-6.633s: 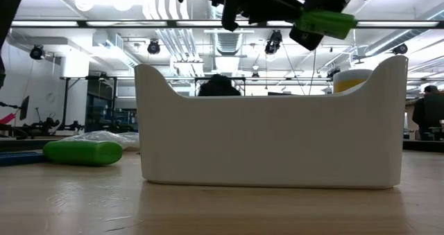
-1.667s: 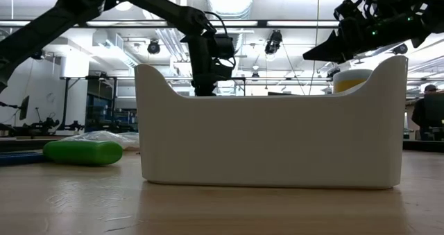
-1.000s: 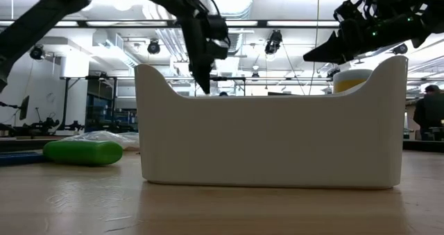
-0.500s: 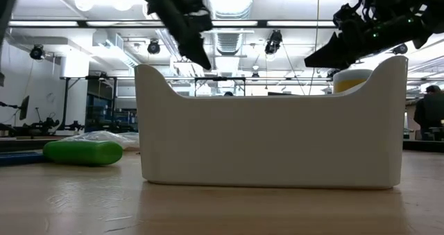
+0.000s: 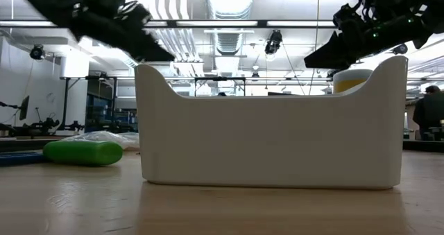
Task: Pick & Place Travel size toiletries
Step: Put the right green shampoo into the top black bin
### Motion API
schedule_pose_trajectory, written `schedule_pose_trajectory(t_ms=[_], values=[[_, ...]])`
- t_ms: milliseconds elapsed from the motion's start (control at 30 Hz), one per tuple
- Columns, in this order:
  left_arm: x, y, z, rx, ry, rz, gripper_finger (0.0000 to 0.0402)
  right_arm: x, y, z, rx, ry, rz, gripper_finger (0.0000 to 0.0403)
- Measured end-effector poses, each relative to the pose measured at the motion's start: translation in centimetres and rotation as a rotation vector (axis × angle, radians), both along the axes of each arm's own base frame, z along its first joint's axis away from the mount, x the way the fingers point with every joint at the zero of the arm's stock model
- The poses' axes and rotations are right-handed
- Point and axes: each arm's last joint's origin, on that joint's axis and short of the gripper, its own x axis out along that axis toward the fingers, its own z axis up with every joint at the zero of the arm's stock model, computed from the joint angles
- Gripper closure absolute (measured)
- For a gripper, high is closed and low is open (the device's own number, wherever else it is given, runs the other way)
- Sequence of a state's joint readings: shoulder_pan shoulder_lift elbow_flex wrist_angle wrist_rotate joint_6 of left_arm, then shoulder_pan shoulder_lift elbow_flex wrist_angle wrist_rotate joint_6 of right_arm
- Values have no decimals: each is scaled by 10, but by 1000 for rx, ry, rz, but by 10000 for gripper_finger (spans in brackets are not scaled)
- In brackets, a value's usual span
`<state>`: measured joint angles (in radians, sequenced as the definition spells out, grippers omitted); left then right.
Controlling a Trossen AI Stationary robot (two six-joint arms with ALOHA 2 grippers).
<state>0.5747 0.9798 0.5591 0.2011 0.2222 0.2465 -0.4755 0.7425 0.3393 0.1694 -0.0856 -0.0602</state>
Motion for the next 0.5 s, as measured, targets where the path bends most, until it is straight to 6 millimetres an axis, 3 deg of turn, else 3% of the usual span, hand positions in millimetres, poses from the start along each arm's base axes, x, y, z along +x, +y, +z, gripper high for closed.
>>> schedule_pose_trajectory(t_ms=[233,500], values=[[-33,-26,-33,-77,-77,-54,299,0,0,0,30,-14,-10,131],[-42,-48,-53,-113,-56,-151,301,0,0,0,76,-32,-21,124]])
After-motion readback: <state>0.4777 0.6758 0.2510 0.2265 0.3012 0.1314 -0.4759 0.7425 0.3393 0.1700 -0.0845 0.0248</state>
